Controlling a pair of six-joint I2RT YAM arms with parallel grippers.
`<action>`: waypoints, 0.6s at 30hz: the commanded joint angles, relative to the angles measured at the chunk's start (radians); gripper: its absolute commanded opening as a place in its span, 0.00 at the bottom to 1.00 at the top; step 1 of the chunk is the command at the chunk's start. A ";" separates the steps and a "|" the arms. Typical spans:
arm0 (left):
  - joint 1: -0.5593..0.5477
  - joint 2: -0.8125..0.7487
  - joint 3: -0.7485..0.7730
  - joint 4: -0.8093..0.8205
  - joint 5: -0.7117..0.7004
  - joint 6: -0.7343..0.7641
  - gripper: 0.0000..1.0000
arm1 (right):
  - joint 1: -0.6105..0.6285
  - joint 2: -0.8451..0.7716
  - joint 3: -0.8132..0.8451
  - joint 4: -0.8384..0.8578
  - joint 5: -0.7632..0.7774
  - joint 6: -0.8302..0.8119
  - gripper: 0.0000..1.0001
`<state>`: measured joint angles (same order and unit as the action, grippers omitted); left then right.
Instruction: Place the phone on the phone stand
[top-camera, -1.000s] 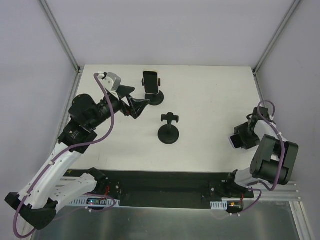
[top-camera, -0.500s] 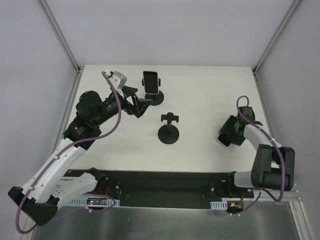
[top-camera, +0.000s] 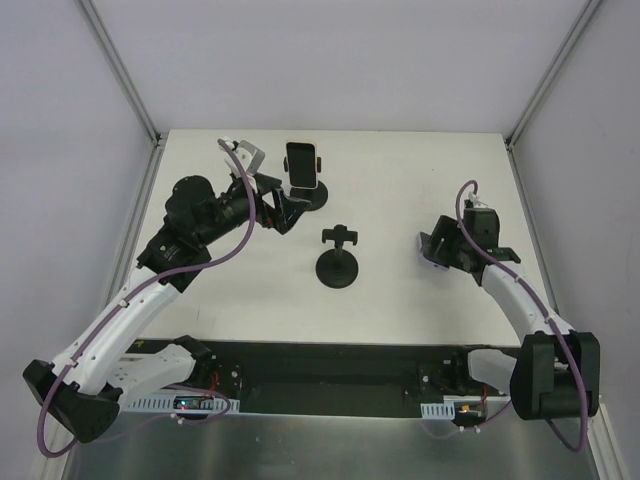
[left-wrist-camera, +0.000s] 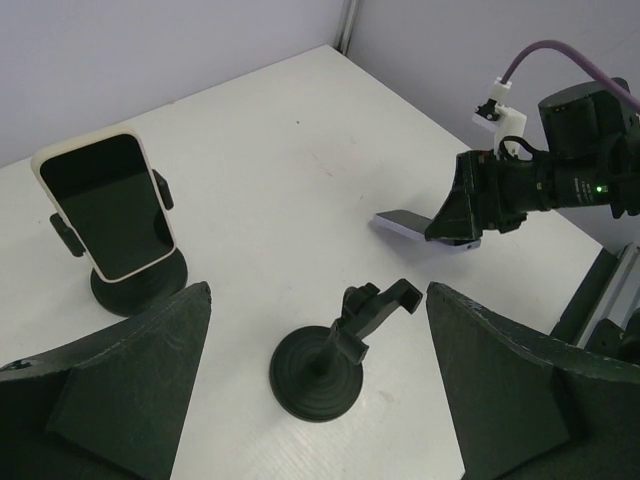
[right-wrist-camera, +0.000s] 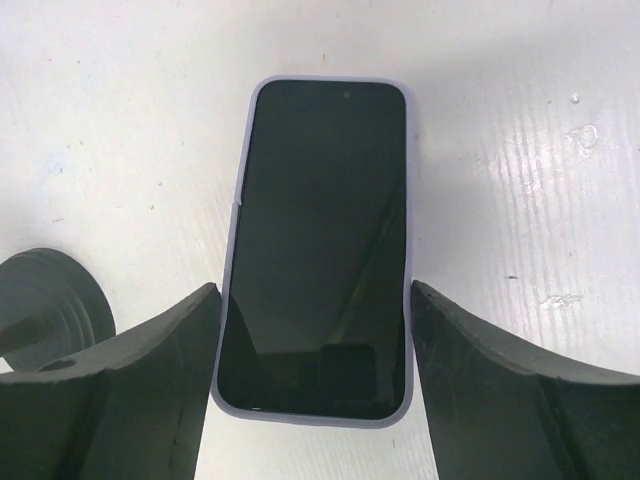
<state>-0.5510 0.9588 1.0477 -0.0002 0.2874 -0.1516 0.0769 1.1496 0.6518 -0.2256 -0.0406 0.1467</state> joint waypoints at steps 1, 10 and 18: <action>-0.007 0.001 0.011 0.019 0.036 -0.026 0.88 | 0.003 0.042 0.106 -0.099 0.034 -0.022 0.00; -0.009 -0.017 0.009 0.017 0.030 -0.023 0.88 | 0.012 0.168 0.199 -0.306 -0.027 -0.061 0.02; -0.007 -0.032 0.008 0.017 0.018 -0.008 0.88 | 0.021 0.234 0.250 -0.299 -0.067 -0.139 0.96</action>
<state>-0.5510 0.9581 1.0477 0.0002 0.3054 -0.1677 0.0902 1.3563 0.8238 -0.4911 -0.0788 0.0570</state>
